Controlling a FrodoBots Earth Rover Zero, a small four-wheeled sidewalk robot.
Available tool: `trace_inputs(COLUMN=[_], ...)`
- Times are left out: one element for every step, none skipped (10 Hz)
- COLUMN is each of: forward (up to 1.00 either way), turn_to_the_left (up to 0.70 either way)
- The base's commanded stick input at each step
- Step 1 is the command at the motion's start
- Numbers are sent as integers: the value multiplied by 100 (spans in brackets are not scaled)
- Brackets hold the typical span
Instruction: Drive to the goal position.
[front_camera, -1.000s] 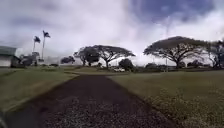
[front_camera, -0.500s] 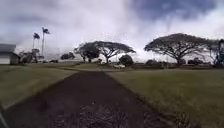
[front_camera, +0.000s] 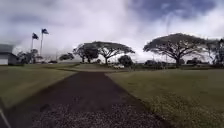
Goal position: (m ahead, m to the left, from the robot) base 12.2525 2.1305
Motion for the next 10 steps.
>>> trace_inputs(forward=[50, 50, 50, 50, 50, 50, 50, 50, 50, 50], turn_to_the_left=[0, 0, 13, 43, 50, 50, 50, 50, 45, 12])
